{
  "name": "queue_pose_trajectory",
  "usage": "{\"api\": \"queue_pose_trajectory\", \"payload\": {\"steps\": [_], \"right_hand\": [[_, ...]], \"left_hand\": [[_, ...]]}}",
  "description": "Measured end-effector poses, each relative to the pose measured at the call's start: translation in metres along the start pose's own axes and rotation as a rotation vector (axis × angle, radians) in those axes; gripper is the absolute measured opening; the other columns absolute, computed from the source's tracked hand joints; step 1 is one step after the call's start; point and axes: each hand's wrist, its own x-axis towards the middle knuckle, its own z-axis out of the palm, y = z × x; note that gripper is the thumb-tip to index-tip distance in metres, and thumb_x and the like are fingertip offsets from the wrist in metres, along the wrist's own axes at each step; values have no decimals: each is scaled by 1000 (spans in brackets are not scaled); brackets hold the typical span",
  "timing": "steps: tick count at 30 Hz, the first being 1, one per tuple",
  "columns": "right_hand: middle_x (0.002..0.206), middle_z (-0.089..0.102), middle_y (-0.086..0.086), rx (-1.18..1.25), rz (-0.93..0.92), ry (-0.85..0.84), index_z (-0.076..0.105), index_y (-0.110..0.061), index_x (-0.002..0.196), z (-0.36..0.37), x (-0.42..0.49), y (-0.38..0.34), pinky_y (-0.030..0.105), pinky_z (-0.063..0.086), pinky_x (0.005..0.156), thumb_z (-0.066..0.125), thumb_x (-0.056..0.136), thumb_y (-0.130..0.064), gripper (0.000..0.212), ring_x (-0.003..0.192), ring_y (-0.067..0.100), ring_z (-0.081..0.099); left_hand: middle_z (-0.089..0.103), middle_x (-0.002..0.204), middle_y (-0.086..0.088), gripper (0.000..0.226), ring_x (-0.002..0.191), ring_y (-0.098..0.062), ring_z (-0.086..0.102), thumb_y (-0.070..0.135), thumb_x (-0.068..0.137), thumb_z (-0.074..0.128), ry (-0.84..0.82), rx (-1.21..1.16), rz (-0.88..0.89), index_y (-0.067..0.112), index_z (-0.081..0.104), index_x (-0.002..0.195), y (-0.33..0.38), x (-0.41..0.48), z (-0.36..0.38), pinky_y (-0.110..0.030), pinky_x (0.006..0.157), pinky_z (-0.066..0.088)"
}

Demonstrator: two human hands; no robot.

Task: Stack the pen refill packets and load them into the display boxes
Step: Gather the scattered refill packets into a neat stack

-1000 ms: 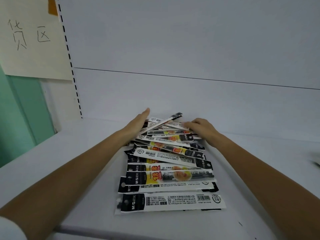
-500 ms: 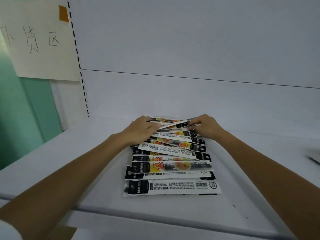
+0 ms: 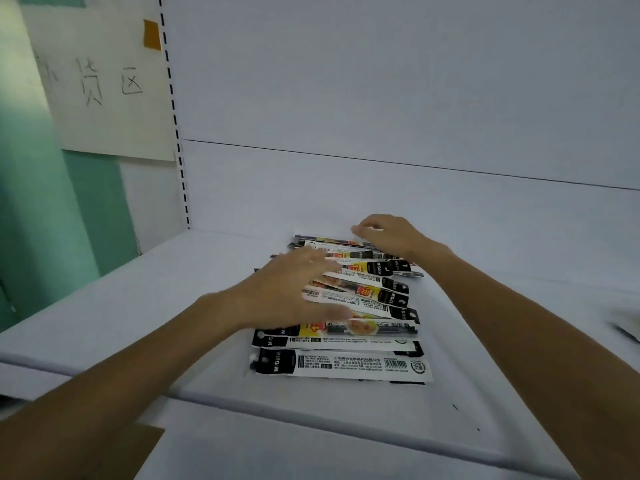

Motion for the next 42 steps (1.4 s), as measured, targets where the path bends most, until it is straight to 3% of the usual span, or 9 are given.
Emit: {"api": "queue_pose_trajectory", "payload": {"steps": [4, 9, 12, 17, 21, 24, 28, 38, 42], "right_hand": [[144, 41, 1, -57, 78, -193, 42, -20, 137, 7, 12, 3, 40, 28, 109, 34, 90, -64, 65, 130, 22, 39], [154, 25, 0, -144, 98, -315, 28, -23, 146, 22, 18, 2, 42, 16, 115, 23, 86, -72, 77, 141, 23, 23], [151, 30, 4, -145, 58, -313, 33, -20, 143, 23, 19, 1, 38, 20, 111, 33, 90, -63, 69, 138, 25, 27], [126, 51, 10, -31, 21, -298, 53, -34, 113, 22, 11, 7, 32, 36, 87, 49, 86, -56, 35, 109, 24, 49], [115, 44, -5, -45, -29, -386, 50, -26, 126, 11, 4, 3, 29, 31, 89, 44, 93, -45, 38, 106, 14, 42], [111, 56, -12, -59, -18, -472, 58, -33, 107, 5, 1, -6, 33, 37, 95, 40, 93, -51, 29, 107, 14, 51], [119, 63, -5, 23, 73, -522, 62, -39, 108, -4, -6, -17, 43, 39, 100, 32, 69, -86, 68, 110, 20, 59], [120, 63, 0, 146, 183, -583, 58, -36, 114, -19, -20, -22, 43, 37, 106, 29, 64, -88, 77, 106, 22, 60], [112, 67, 2, 158, 129, -649, 58, -25, 114, -24, -28, -32, 33, 43, 95, 41, 74, -73, 66, 96, 21, 63]], "left_hand": [[-2, 155, 19, 91, 141, -2, -8, 78, 67, 45, -76, 267, 41, 43, 14, 144, 1, -30, 17, -29, 114, -5], [19, 152, 13, 94, 139, -6, 14, 85, 69, 34, 48, 337, 29, 33, 15, 146, -8, -24, 25, -23, 112, 6], [23, 151, 8, 97, 138, -11, 18, 84, 65, 17, 128, 361, 65, 28, 26, 144, -16, -15, 31, -25, 112, 10], [4, 154, -3, 85, 142, -13, -10, 79, 72, 32, 277, 346, 92, 19, 40, 131, -23, -2, 32, -32, 112, -13], [16, 147, -7, 88, 143, -18, 1, 81, 66, 34, 294, 448, 148, 13, 44, 121, -22, 8, 23, -30, 112, -12], [19, 147, -6, 90, 142, -21, 13, 80, 63, 39, 304, 389, 150, 17, 29, 126, -22, 16, 24, -38, 118, 2], [5, 156, 1, 109, 143, -15, 12, 78, 70, 46, 162, 352, 24, 30, -16, 145, -20, 25, 26, -40, 116, 1], [34, 148, 3, 109, 138, -15, 26, 72, 73, 51, 173, 302, 11, 44, -39, 129, -18, 31, 22, -50, 114, 11], [31, 150, 6, 121, 137, -16, 28, 78, 67, 50, 162, 177, -150, 23, -28, 142, -27, 34, 28, -53, 113, 12]]}}
